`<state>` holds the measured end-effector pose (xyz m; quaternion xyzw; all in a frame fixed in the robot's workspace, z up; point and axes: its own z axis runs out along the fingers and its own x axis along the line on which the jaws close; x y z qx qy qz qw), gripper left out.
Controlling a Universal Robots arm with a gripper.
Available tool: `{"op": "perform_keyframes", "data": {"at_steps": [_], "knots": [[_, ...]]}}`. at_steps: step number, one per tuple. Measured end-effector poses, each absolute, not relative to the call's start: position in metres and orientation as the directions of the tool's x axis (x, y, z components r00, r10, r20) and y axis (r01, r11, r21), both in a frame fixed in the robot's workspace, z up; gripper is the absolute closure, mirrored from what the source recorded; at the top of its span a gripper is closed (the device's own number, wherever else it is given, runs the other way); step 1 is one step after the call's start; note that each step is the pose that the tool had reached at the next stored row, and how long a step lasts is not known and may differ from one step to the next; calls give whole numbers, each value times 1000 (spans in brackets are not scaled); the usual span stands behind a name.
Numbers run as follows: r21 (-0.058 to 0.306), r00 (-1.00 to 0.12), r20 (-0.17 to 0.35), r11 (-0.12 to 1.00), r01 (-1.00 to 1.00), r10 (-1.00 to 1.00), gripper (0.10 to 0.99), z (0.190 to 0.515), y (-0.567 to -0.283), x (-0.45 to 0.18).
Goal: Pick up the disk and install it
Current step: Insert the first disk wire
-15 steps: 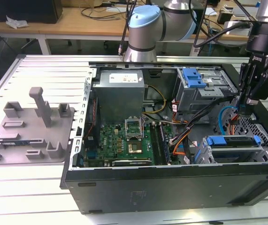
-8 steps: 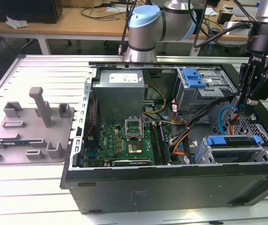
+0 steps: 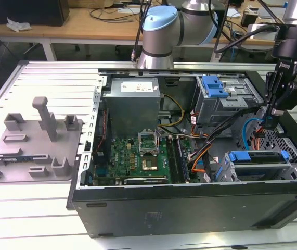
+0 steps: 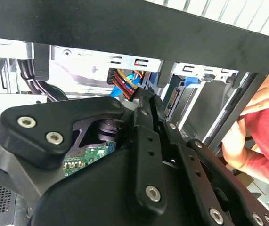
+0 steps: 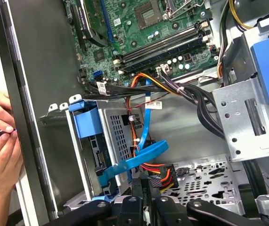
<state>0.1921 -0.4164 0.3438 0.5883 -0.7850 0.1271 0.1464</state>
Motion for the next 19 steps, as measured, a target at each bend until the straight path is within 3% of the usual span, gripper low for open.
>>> {"op": "perform_keyframes", "data": {"at_steps": [19], "knots": [[-24, -266, 354, 276, -961, -897, 918, 352, -431, 190]]}}
